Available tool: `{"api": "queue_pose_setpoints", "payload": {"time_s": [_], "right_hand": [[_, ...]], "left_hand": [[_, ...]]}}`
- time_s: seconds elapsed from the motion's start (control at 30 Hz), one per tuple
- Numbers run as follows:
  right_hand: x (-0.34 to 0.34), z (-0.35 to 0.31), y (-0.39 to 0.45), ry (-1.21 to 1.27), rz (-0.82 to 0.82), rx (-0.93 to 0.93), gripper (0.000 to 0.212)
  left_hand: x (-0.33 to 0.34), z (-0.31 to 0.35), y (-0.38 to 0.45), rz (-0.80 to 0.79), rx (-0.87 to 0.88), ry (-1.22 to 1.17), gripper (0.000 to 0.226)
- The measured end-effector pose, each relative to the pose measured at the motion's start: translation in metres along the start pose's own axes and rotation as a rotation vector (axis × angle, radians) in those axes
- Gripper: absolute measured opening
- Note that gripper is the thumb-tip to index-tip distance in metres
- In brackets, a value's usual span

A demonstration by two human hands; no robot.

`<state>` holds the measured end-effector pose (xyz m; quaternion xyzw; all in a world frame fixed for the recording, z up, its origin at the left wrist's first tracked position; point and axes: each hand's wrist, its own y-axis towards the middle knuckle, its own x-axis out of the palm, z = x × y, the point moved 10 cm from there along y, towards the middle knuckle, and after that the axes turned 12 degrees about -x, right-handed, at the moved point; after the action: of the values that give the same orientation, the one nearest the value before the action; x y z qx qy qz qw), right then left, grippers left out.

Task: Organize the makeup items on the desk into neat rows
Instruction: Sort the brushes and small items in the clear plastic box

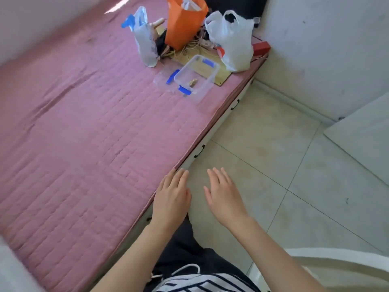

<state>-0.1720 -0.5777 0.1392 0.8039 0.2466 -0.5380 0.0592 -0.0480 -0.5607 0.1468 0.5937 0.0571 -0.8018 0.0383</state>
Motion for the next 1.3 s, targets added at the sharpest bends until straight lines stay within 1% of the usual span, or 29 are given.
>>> {"api": "queue_pose_setpoints", "payload": {"time_s": [0.07, 0.17, 0.33, 0.43, 0.67, 0.77, 0.9, 1.0, 1.3], "right_hand": [[-0.012, 0.018, 0.006, 0.006, 0.022, 0.044, 0.056], [-0.027, 0.049, 0.024, 0.009, 0.045, 0.110, 0.056], [-0.058, 0.107, 0.068, 0.028, 0.082, 0.234, 0.055], [-0.086, 0.138, 0.097, 0.021, 0.122, 0.281, 0.055], [-0.135, 0.204, 0.147, 0.020, 0.174, 0.365, 0.053], [-0.147, 0.233, 0.160, 0.016, 0.163, 0.383, 0.054], [-0.170, 0.279, 0.173, 0.019, 0.178, 0.393, 0.054], [-0.189, 0.316, 0.187, -0.005, 0.174, 0.365, 0.052], [-0.241, 0.402, 0.242, -0.035, 0.054, 0.154, 0.052]], "left_hand": [[0.004, 0.015, 0.022, -0.018, 0.042, 0.030, 0.040], [0.012, 0.038, 0.063, -0.043, 0.113, 0.065, 0.046], [0.015, 0.076, 0.150, -0.056, 0.223, 0.066, 0.046], [0.011, 0.102, 0.202, -0.037, 0.288, 0.075, 0.045], [0.009, 0.161, 0.295, -0.018, 0.355, 0.060, 0.038], [0.015, 0.187, 0.322, -0.042, 0.355, 0.040, 0.043], [0.029, 0.222, 0.353, -0.045, 0.354, 0.014, 0.040], [0.046, 0.249, 0.376, -0.043, 0.328, 0.013, 0.037], [0.069, 0.321, 0.415, -0.017, 0.096, -0.003, 0.039]]}}
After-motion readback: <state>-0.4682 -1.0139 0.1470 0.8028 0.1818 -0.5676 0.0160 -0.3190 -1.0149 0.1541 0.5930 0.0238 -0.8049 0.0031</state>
